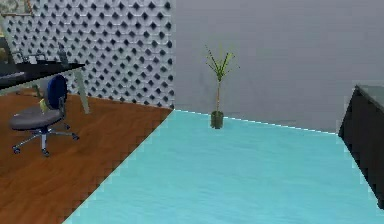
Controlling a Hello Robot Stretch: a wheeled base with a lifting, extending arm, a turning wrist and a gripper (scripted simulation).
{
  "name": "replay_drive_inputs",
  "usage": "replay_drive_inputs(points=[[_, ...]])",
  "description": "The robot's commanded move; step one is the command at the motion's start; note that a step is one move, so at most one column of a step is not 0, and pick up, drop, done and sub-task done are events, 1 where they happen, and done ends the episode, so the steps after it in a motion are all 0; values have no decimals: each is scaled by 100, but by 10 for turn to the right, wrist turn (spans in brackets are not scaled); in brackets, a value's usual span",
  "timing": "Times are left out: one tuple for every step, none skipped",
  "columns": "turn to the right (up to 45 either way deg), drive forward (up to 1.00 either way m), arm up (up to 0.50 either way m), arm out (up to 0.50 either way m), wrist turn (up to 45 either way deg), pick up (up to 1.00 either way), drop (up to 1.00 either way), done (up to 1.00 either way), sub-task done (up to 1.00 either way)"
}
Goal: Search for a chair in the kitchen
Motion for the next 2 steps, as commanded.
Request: replay_drive_inputs(points=[[0,80,0,0,0,0,0,0,0],[-450,0,0,0,0,0,0,0,0]])
